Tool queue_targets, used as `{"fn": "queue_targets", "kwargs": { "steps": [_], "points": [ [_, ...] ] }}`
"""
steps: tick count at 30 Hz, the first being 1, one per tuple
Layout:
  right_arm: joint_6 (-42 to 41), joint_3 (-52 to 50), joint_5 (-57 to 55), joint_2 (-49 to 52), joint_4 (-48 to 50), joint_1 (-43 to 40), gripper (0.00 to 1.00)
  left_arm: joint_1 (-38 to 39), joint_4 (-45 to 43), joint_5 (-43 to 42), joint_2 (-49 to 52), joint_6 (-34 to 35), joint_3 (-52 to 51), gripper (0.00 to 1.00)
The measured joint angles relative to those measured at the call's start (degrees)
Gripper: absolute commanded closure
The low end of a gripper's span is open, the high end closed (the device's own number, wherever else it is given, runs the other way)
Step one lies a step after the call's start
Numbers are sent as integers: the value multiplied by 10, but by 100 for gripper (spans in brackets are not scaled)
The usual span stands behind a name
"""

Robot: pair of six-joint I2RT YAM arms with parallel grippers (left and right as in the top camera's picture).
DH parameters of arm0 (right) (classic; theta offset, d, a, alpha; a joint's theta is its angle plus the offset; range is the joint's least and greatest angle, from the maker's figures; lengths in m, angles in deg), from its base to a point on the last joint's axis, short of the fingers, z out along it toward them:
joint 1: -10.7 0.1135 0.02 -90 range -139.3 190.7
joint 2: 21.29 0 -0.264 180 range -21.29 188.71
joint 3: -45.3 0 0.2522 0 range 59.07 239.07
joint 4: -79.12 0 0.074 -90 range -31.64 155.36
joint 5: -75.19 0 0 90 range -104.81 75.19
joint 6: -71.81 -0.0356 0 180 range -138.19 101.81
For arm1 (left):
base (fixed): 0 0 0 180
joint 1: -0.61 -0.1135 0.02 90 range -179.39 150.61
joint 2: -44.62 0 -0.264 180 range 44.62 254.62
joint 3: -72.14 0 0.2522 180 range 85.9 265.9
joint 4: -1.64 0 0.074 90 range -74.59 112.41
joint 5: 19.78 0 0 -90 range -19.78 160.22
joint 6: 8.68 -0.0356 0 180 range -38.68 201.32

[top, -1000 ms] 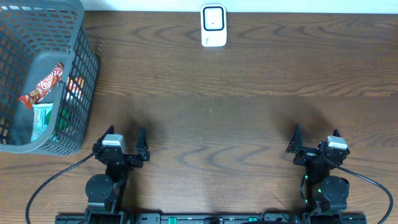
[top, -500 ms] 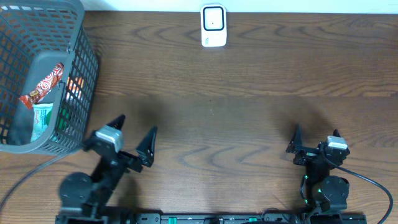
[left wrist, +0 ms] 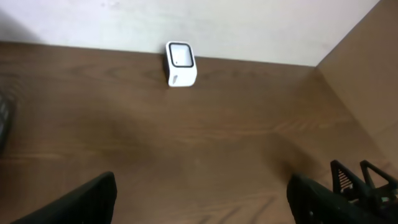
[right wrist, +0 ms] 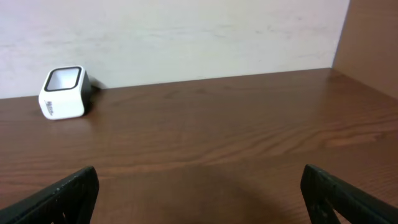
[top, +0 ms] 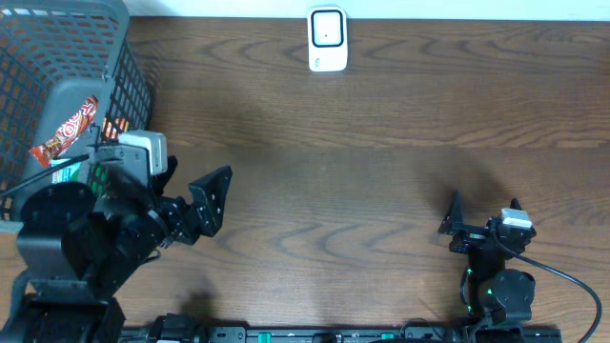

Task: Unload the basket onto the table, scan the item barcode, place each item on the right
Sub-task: 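Reach the left gripper into the basket toward the green-lidded bottle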

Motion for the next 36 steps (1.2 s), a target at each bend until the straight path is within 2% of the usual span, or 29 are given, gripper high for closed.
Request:
{"fn": "queue_targets", "kwargs": {
  "steps": [6,14,20,25,29,36],
  "points": [
    [0,0,0,0,0,0,1,0,17,68,37,26,44,12],
    [0,0,0,0,0,0,1,-11,145,252,204,93,333,12],
    [0,0,0,0,0,0,1,-106,220,333,341,165,496,12],
    [0,0,0,0,0,0,1,-224,263,338,423,246,520,12],
    [0,0,0,0,0,0,1,-303,291,311,483,280,520,12],
    [0,0,0,0,0,0,1,-356,345,259,568,308,520,12]
  ]
}}
